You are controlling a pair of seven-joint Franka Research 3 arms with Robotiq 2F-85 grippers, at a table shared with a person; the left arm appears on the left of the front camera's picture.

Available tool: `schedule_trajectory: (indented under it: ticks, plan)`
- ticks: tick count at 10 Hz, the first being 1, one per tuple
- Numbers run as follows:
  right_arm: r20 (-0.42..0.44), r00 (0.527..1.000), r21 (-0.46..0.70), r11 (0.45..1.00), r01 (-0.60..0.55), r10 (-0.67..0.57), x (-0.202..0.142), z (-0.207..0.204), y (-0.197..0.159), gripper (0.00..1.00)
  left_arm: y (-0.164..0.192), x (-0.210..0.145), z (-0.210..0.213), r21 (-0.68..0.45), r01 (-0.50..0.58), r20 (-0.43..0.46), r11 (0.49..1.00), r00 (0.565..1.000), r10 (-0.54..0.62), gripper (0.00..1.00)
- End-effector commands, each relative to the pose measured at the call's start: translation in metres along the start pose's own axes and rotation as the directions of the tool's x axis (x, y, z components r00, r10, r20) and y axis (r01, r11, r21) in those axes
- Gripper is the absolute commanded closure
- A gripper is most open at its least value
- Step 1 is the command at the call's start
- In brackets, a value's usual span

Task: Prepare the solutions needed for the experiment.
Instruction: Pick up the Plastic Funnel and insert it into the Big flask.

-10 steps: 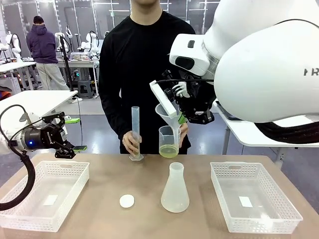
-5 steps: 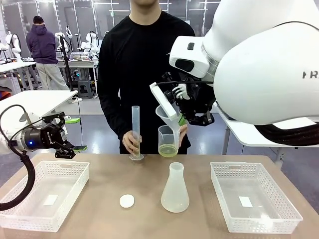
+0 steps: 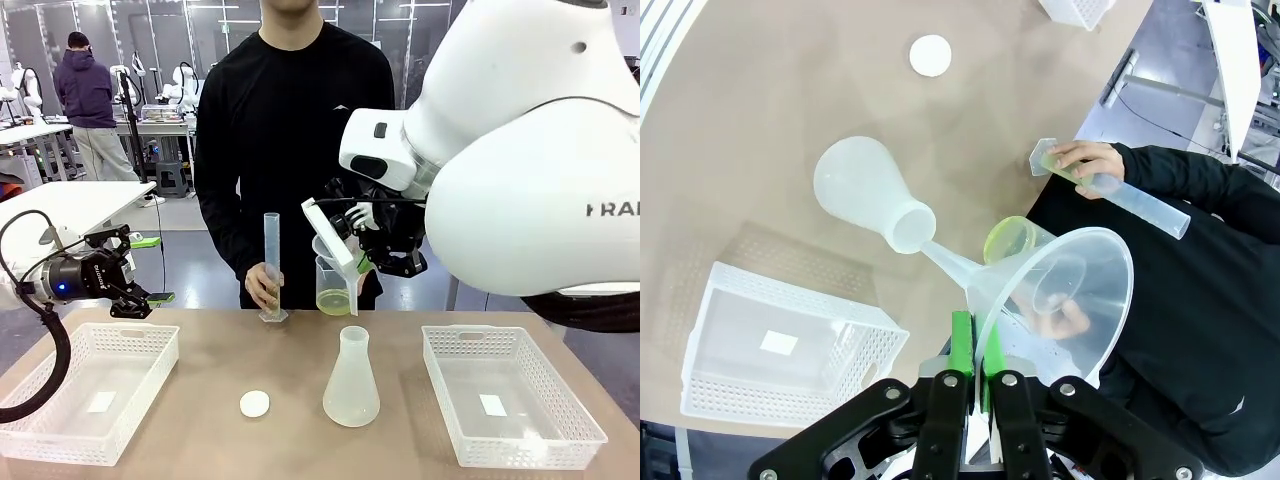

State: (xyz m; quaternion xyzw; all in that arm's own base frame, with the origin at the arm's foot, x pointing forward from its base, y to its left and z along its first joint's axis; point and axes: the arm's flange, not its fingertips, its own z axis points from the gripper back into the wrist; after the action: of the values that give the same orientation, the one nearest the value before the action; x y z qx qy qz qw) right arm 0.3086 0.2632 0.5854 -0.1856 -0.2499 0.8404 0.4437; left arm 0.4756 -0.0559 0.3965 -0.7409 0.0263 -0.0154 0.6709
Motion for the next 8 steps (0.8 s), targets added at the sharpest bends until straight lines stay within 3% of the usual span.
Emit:
schedule_trajectory:
  ticks: [1, 8]
  plan:
    - [0.004, 1.000, -0.033, 0.999, 0.011, -0.011, -0.001, -0.013, 0.006, 0.96, -0.002, -0.001, 0.000, -0.001, 0.010, 0.000, 1.000, 1.000, -0.010, 0.00]
    - [0.021, 0.998, -0.025, 0.997, 0.067, -0.067, -0.013, -0.052, 0.014, 0.96, -0.002, -0.001, 0.000, -0.001, 0.010, 0.000, 1.000, 1.000, -0.010, 0.00]
